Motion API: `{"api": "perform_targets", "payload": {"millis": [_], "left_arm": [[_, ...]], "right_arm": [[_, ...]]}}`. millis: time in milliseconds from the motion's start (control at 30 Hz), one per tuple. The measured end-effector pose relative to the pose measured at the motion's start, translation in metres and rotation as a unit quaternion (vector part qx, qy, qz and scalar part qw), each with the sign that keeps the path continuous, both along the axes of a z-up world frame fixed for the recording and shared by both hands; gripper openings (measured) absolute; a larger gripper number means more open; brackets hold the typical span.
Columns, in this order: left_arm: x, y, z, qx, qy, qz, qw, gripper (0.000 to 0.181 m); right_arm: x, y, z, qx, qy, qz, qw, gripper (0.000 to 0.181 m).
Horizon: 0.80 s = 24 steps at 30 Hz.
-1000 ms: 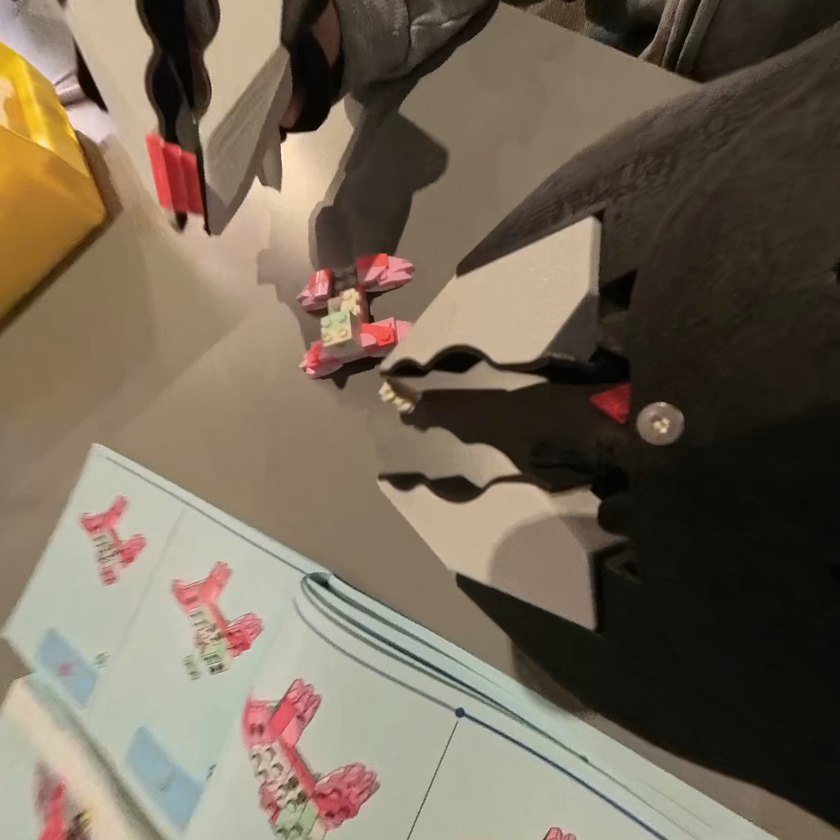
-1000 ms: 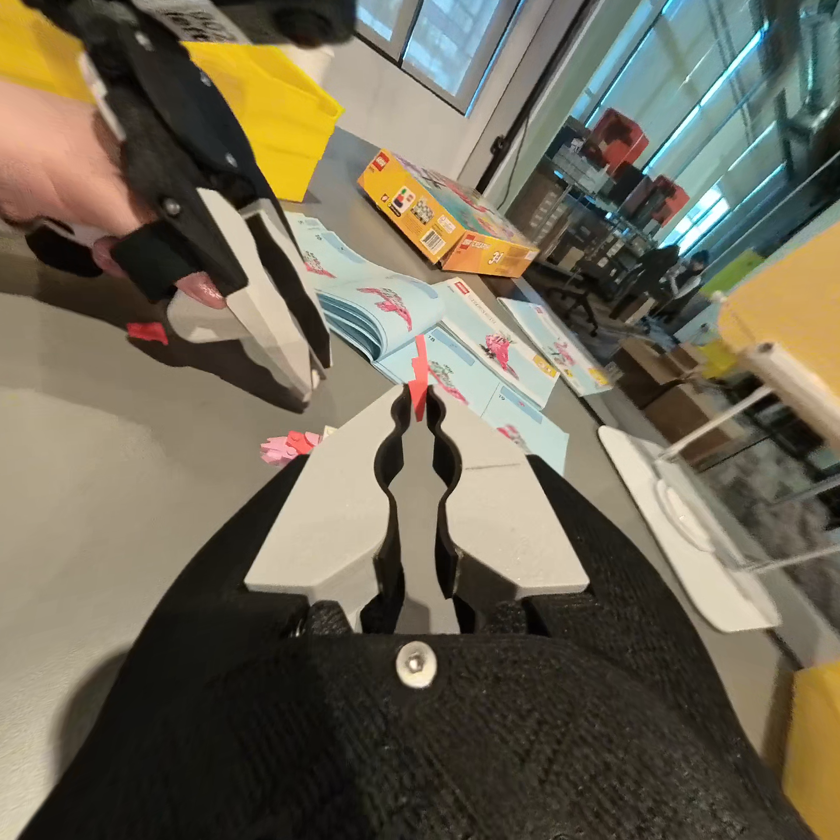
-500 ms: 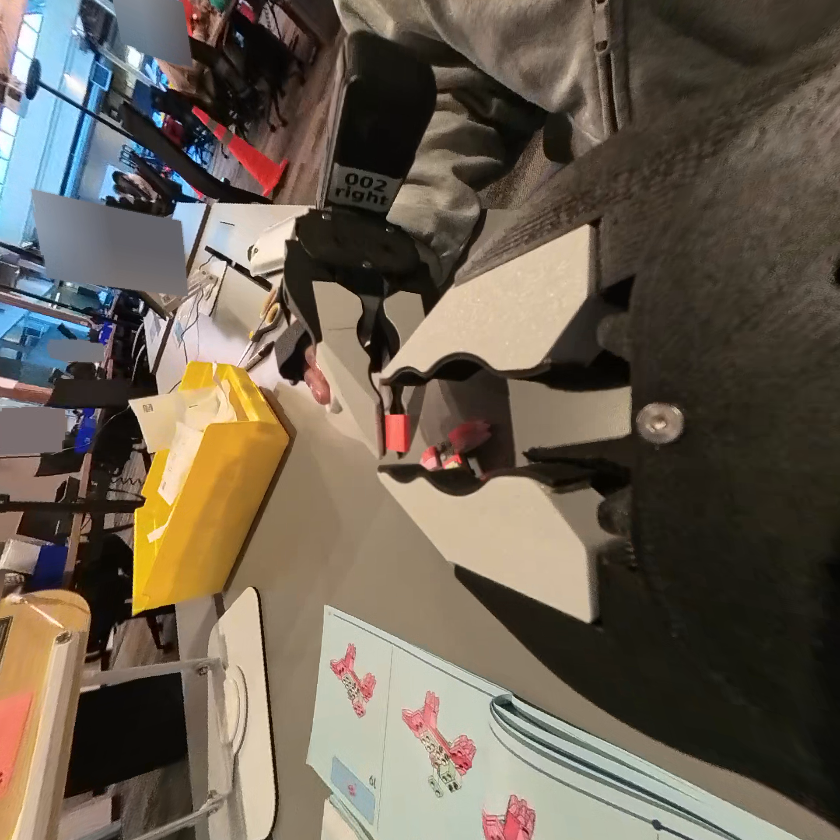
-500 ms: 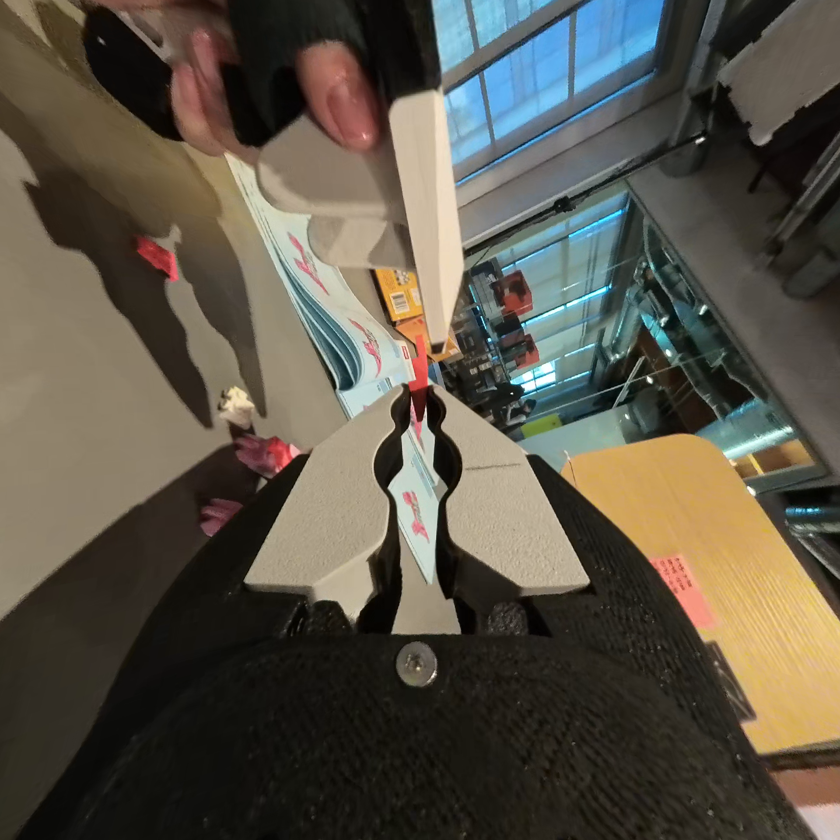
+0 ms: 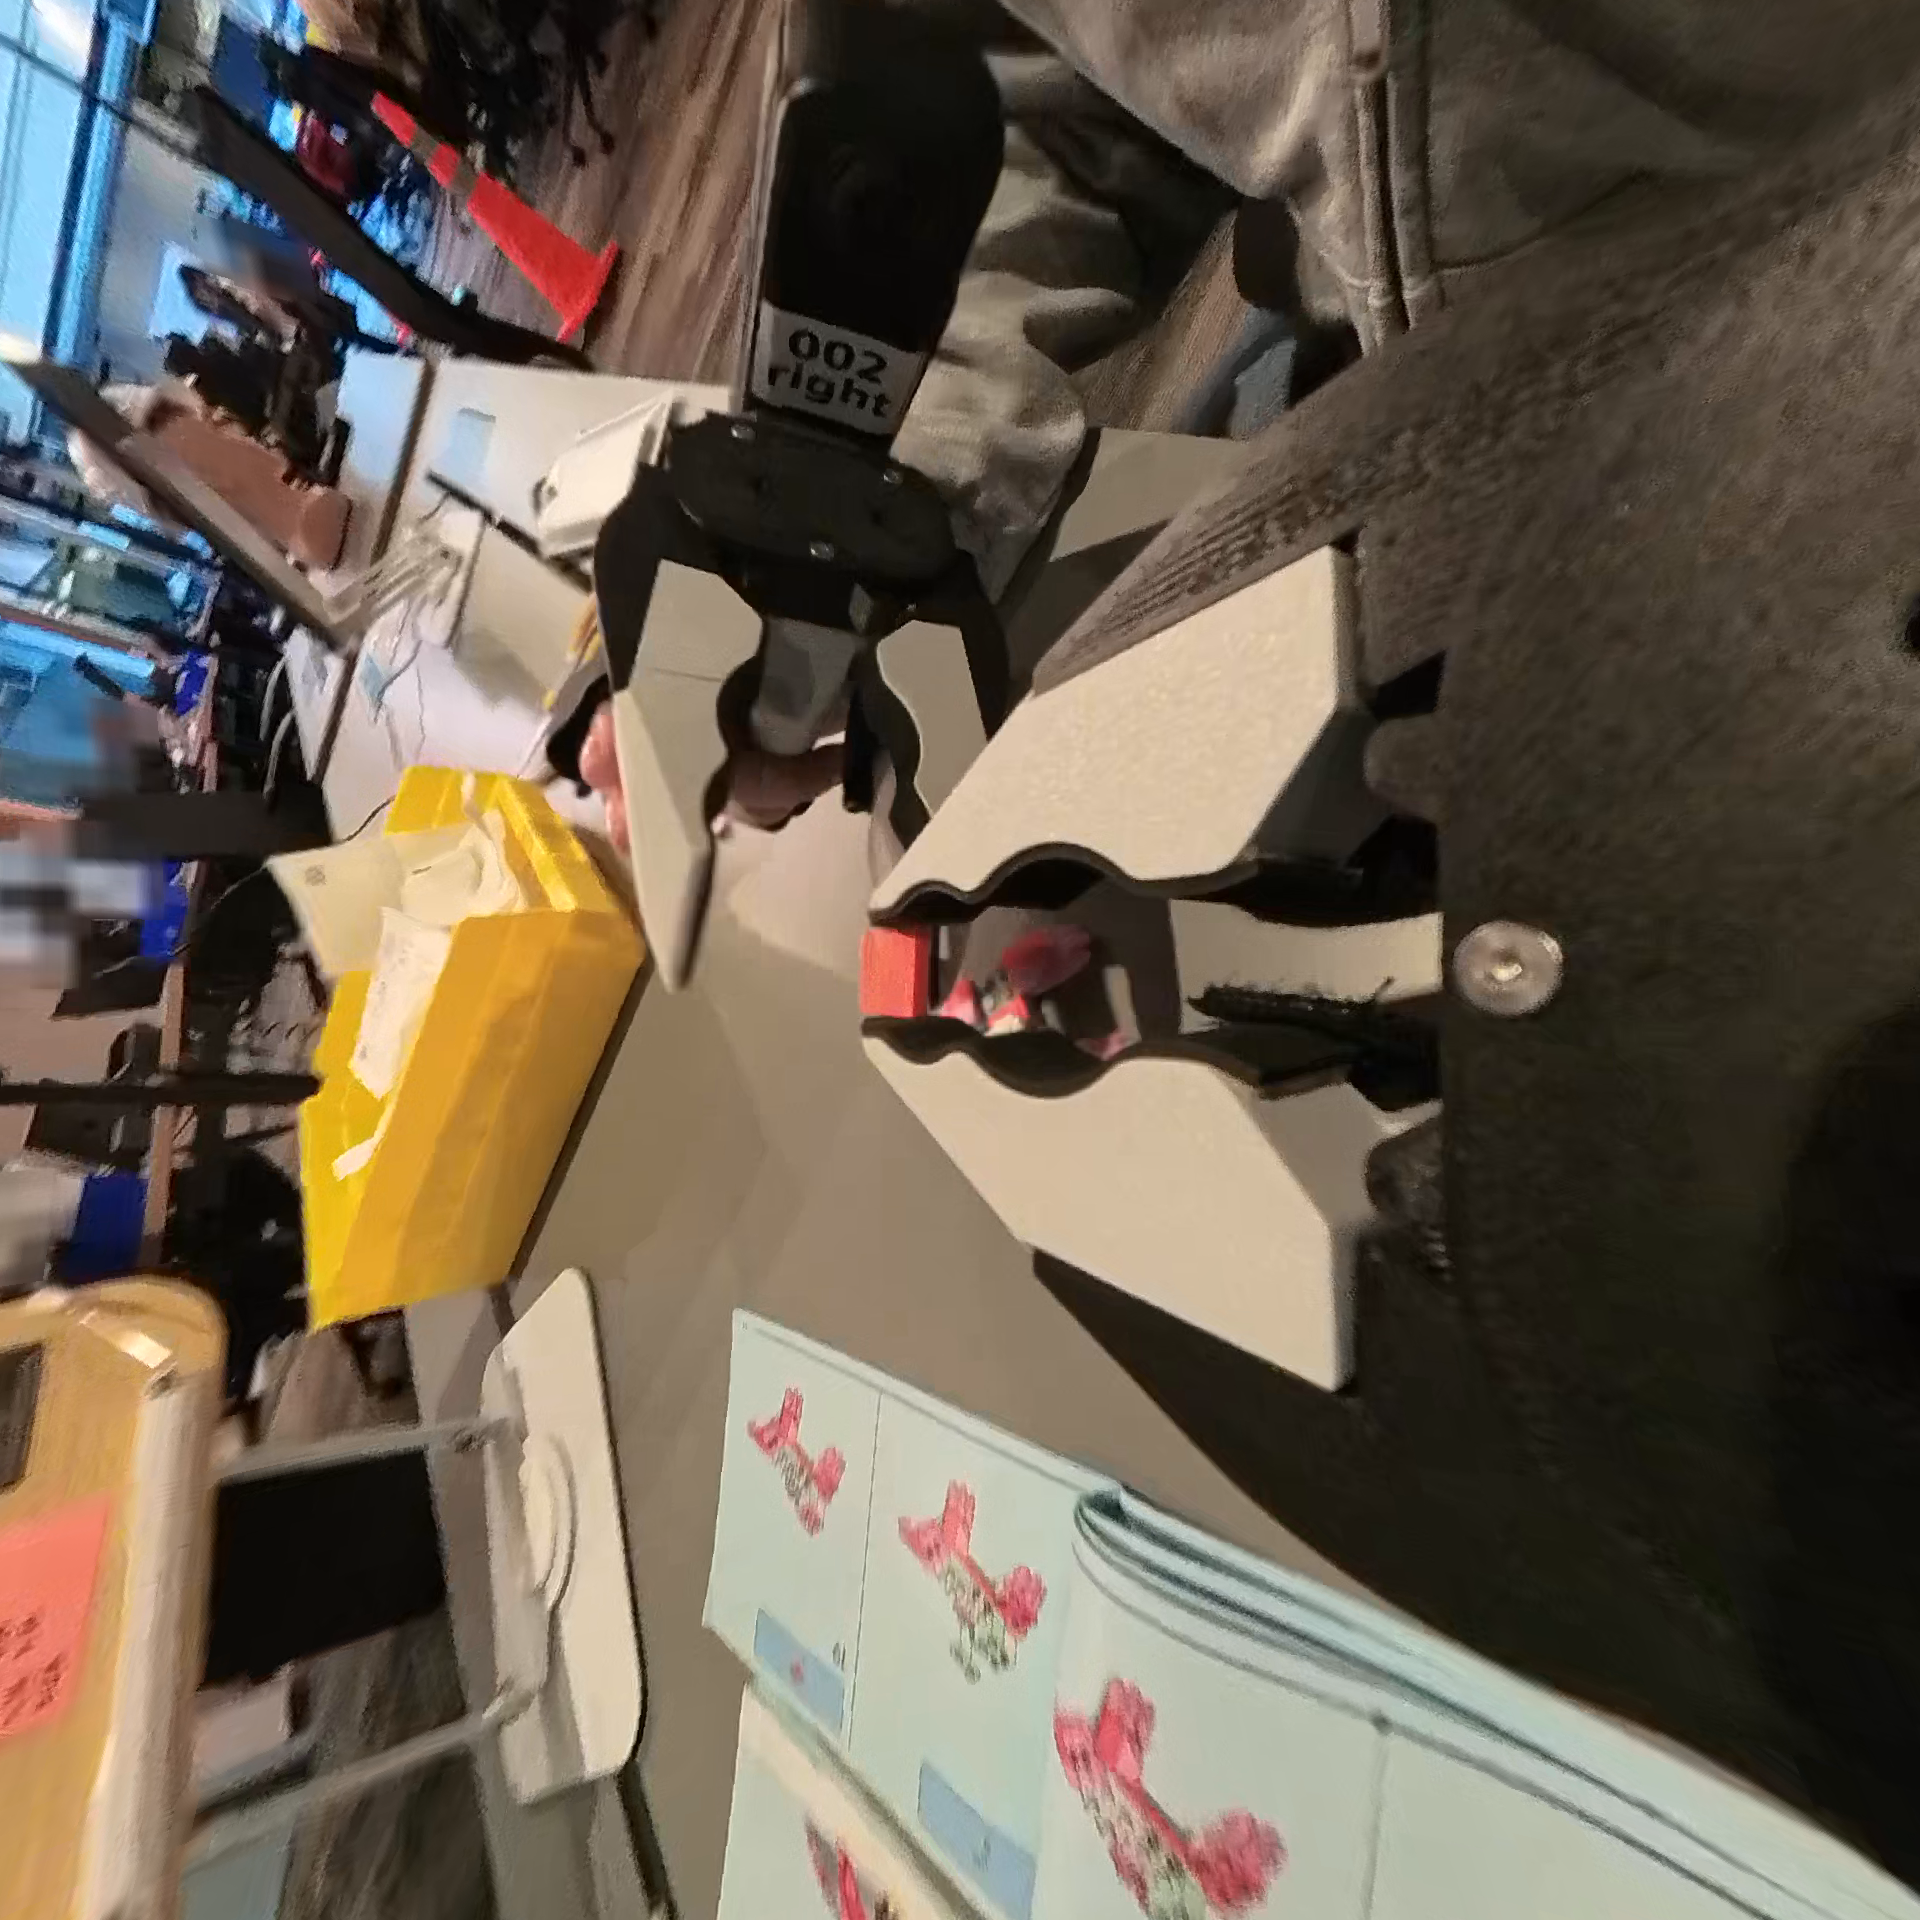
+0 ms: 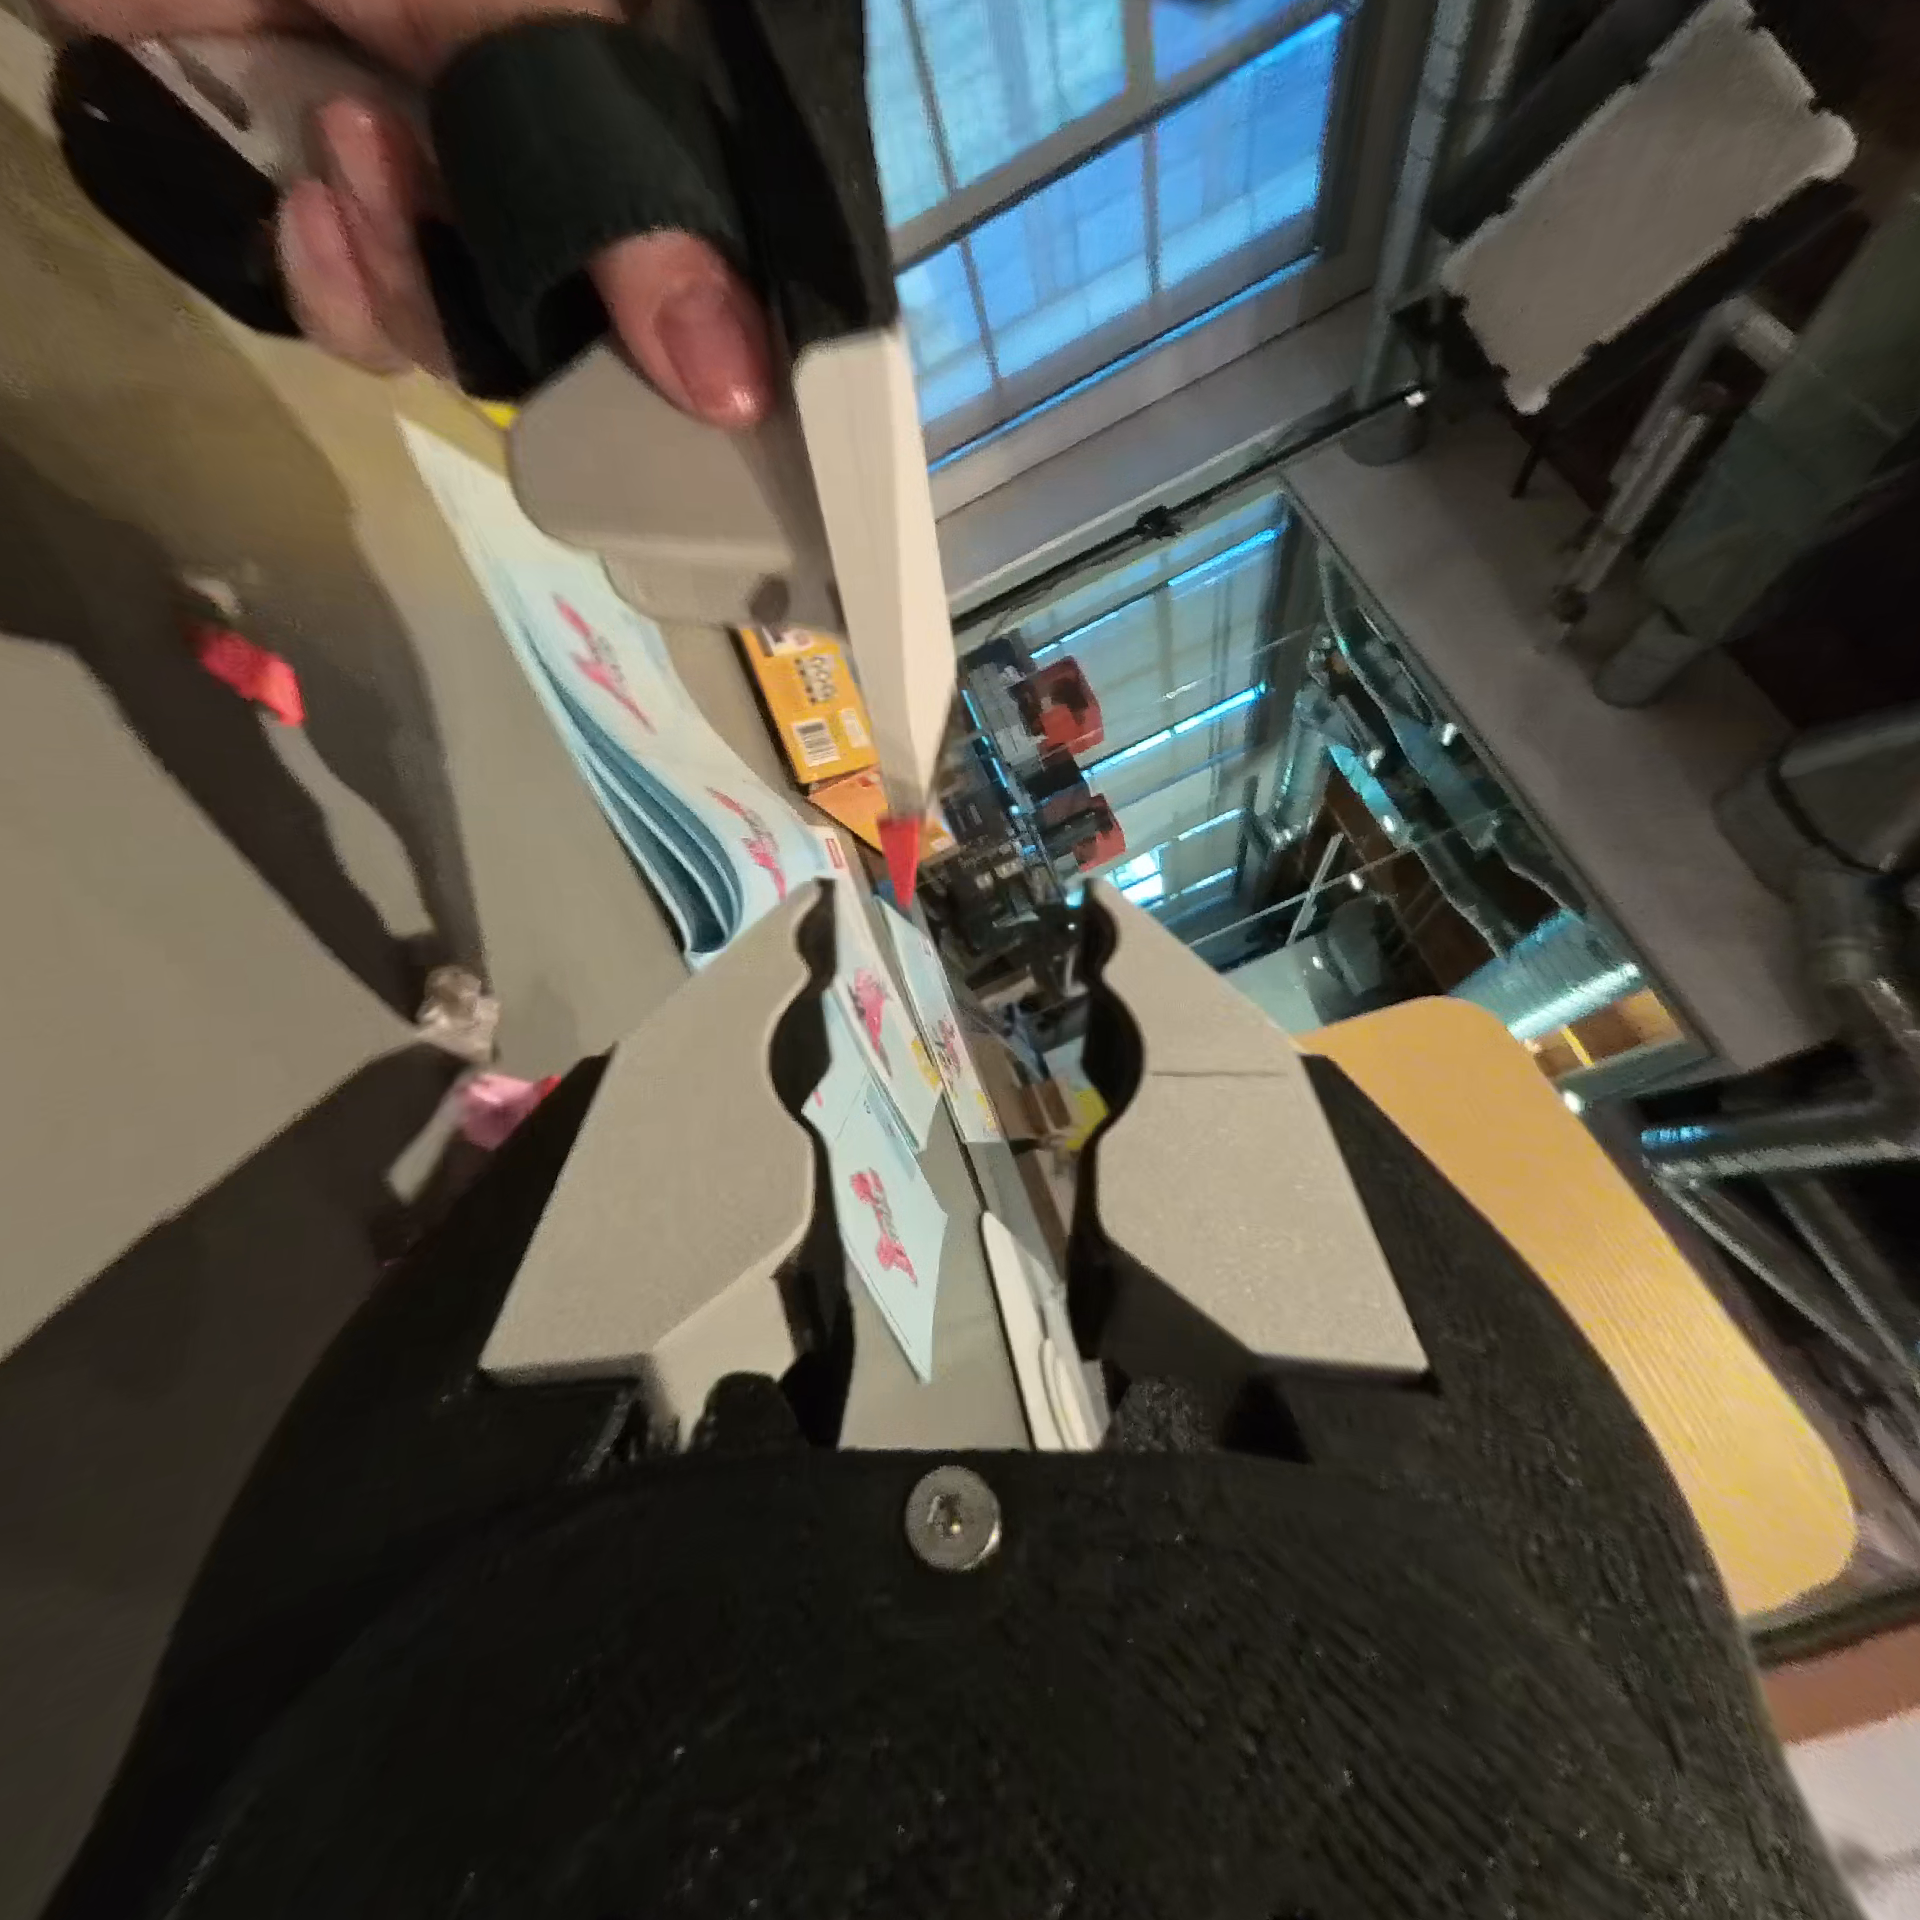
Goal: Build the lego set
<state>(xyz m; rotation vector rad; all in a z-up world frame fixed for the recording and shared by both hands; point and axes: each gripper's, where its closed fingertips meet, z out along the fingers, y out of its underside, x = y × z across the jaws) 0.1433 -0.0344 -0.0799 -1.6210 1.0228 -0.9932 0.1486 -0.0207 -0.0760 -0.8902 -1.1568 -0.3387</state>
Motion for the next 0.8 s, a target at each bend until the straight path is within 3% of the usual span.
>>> {"api": "perform_targets", "payload": {"millis": [100,200,300,400,467,533,633,733,800], "left_arm": [[-0.042,0.009,0.032,0.032,-0.009,0.085,0.996,0.016],[-0.120,0.032,0.047,0.065,0.057,0.236,0.968,0.016],[-0.199,0.040,0.036,0.035,0.156,0.350,0.923,0.016],[-0.253,0.036,0.036,0.046,0.193,0.421,0.885,0.016],[-0.284,0.032,0.022,0.013,0.227,0.458,0.859,0.016],[-0.303,0.028,0.004,-0.038,0.246,0.473,0.845,0.022],[-0.305,0.026,-0.010,-0.079,0.235,0.461,0.852,0.053],[-0.308,0.029,0.001,-0.033,0.235,0.480,0.844,0.064],[-0.308,0.031,0.017,0.011,0.231,0.497,0.836,0.069]], "right_arm": [[0.015,0.008,0.013,-0.023,0.064,-0.015,0.998,0.064],[0.036,0.017,0.025,-0.067,0.150,-0.019,0.986,0.073],[0.055,0.027,0.028,-0.144,0.224,-0.013,0.964,0.072],[0.065,0.033,0.022,-0.218,0.279,-0.001,0.935,0.063],[0.066,0.034,0.016,-0.251,0.294,0.006,0.922,0.059],[0.059,0.030,0.006,-0.290,0.283,0.017,0.914,0.051],[0.034,0.016,-0.025,-0.405,0.230,0.049,0.884,0.032],[0.002,-0.004,-0.062,-0.515,0.156,0.065,0.840,0.030],[-0.010,-0.009,-0.087,-0.543,0.094,0.033,0.834,0.025]]}}
